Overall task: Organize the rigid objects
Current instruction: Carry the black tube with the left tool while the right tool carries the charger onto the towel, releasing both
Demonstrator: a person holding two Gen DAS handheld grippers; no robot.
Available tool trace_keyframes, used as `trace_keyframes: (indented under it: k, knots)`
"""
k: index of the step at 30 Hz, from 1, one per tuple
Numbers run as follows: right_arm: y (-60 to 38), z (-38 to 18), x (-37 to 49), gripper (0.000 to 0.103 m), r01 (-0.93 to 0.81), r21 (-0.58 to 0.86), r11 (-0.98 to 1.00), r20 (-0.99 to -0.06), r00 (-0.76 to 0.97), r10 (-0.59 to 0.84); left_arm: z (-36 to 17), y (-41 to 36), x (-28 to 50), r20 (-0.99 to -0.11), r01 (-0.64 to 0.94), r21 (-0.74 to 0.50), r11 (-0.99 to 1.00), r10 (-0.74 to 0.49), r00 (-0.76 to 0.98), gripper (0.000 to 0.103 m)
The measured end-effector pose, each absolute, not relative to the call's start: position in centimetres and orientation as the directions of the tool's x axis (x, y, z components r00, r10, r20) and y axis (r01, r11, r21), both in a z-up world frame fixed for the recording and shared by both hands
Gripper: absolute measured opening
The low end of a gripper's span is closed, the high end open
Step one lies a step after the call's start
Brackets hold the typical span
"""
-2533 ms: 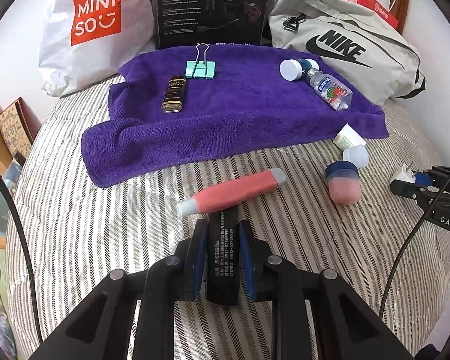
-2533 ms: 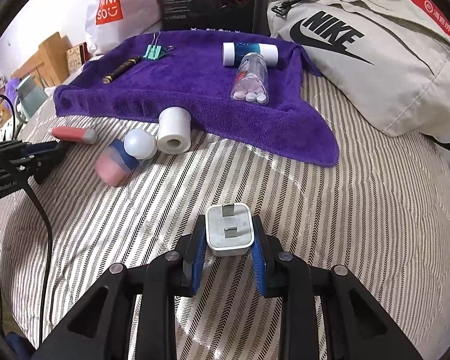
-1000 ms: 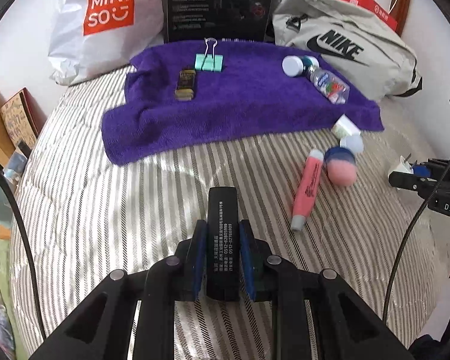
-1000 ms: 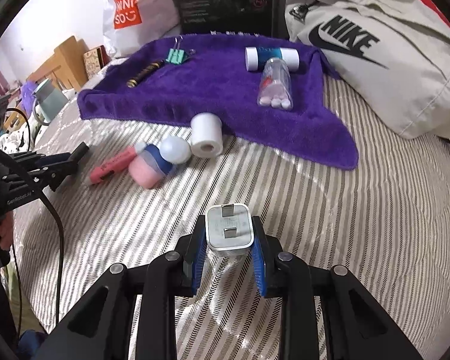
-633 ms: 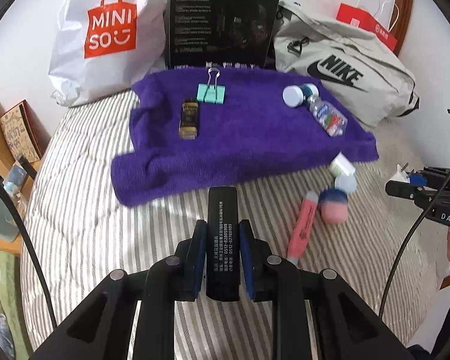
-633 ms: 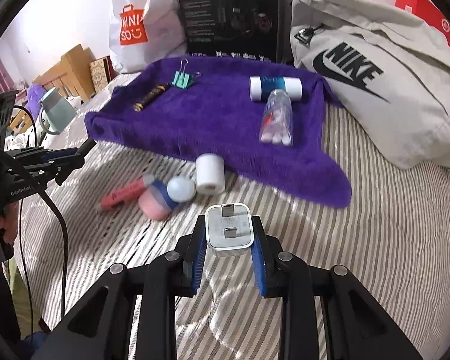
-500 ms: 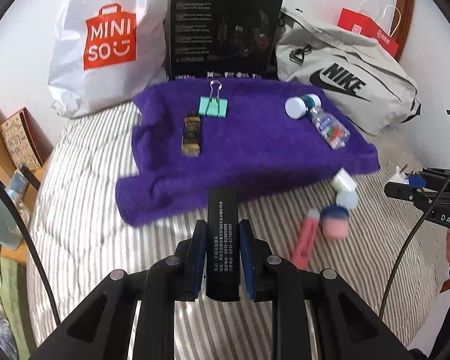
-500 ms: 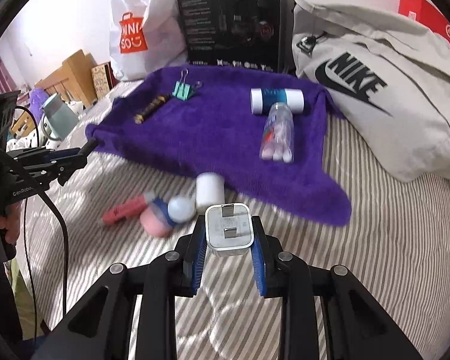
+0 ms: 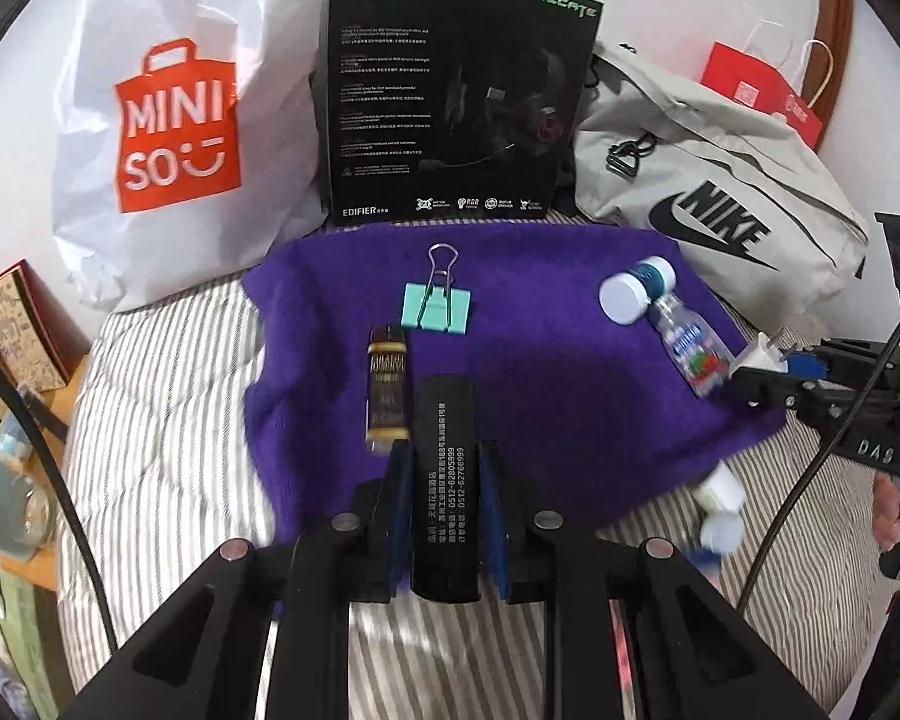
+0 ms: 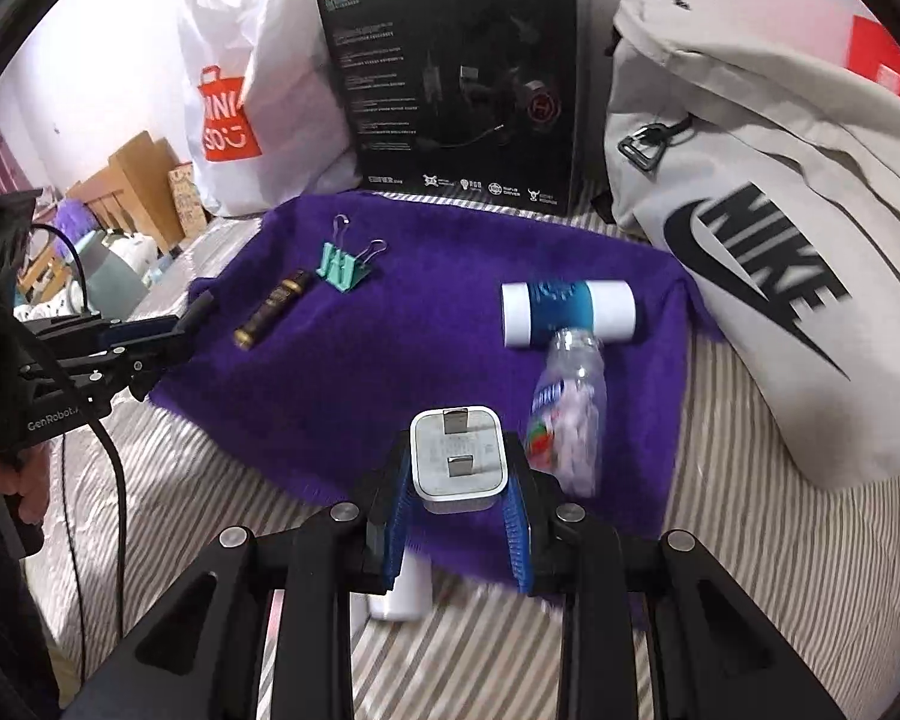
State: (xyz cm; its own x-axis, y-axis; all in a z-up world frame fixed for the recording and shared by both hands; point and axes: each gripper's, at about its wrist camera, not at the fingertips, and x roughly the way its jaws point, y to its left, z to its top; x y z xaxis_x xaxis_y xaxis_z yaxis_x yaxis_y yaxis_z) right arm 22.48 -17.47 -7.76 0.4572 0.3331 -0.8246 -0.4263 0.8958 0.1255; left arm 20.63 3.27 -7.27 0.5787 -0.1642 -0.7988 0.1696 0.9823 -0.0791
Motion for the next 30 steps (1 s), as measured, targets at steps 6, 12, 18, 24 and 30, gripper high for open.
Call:
trace_keyframes:
  k: [6,12,18,24,30]
  knots:
    - [-16.0,-9.5,24.8,0.027,-0.437,0.093,0.895,-0.839,0.449,0.307,-9.1,3.0,23.3,-0.806,0.156,-0.109,0.982,-0.179,0.564,0.021]
    - [-14.7,-11.2,26.2,0.027,-0.456,0.073,0.887,-0.862,0.418,0.286,-10.4,2.2,25.3,-0.817,0.166,-0.116,0.979,-0.189,0.545,0.021]
    - [-14.1,-12.0,26.8,0.027,-0.466,0.046,0.884,-0.874,0.410,0.262,-11.2,1.8,26.9,-0.826,0.183,-0.111,0.977,-0.193,0.530,0.021]
    - [-13.7,-12.8,26.7,0.027,-0.485,0.012,0.874,-0.879,0.411,0.240,-12.3,1.3,28.0,-0.841,0.197,-0.081,0.977,-0.173,0.512,0.021]
    - [-13.6,-12.9,26.5,0.027,-0.503,-0.002,0.864,-0.873,0.423,0.244,-12.3,1.3,28.0,-0.840,0.210,-0.076,0.975,-0.176,0.513,0.021]
